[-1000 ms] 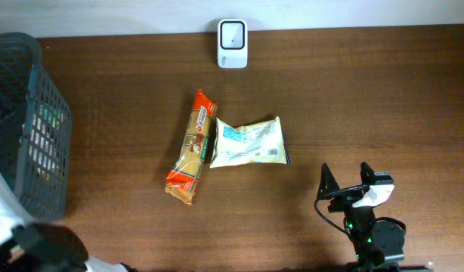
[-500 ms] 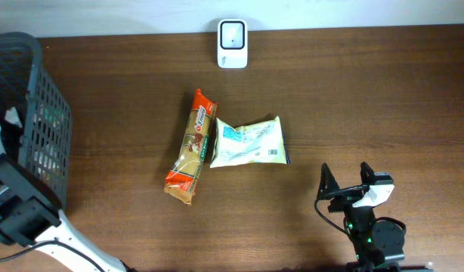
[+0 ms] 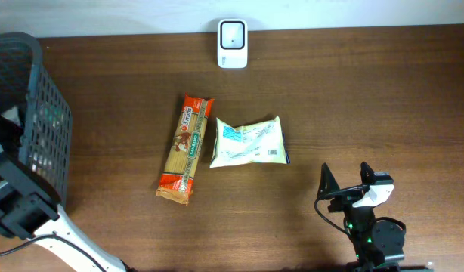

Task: Scan the item barcode
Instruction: 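Take the white conditioner tube from the basket with the left gripper, place it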

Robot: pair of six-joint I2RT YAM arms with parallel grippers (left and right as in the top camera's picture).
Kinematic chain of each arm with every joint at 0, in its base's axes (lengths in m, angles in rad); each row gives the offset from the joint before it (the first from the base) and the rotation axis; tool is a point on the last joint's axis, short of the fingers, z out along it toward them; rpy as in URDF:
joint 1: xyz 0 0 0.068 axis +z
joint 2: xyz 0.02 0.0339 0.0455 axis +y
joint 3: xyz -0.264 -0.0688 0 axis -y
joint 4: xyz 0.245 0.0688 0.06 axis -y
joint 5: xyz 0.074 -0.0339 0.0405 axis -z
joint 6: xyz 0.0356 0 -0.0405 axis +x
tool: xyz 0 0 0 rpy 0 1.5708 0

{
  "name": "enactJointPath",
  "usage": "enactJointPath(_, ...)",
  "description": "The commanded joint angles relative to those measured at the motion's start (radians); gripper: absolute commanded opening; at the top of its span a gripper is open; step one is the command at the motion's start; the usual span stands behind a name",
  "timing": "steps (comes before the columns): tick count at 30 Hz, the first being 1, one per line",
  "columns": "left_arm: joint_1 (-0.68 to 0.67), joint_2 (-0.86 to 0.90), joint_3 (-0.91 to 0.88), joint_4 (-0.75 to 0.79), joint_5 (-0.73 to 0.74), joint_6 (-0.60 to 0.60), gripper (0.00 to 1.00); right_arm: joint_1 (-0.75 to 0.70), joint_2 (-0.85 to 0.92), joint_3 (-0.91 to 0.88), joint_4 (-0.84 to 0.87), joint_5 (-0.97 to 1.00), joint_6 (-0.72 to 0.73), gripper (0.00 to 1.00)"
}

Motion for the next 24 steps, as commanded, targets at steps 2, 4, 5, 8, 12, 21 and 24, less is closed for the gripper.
enactJointPath(2, 0.0, -0.019, 0.585, -0.272, 0.03, -0.008, 0.04, -0.006, -0.006, -0.006, -0.004, -0.002, 0.0, 0.99)
enactJointPath(4, 0.0, -0.037, 0.837, -0.315, 0.139, -0.026, 0.05, -0.006, -0.006, -0.006, -0.004, -0.002, 0.0, 0.99)
enactJointPath(5, -0.005, -0.056, 0.894, -0.315, 0.198, -0.026, 0.05, -0.006, -0.006, -0.006, -0.004, -0.002, 0.0, 0.99)
enactJointPath(8, -0.037, -0.135, 0.976, -0.315, 0.271, -0.034, 0.05, -0.006, -0.006, -0.006, -0.004, -0.002, 0.0, 0.99)
enactJointPath(12, -0.19, -0.187, 0.974, -0.315, 0.273, -0.037, 0.05, -0.006, -0.006, -0.006, -0.004, -0.002, 0.0, 0.99)
enactJointPath(21, -0.636, -0.186, 0.32, -0.232, 0.047, -0.037, 0.08, -0.006, -0.006, -0.006, -0.004, -0.002, 0.0, 0.99)
enactJointPath(24, -0.705, -0.186, 0.009, -0.05, 0.031, -0.037, 0.08, -0.006, -0.006, -0.006, -0.004, -0.002, 0.0, 0.99)
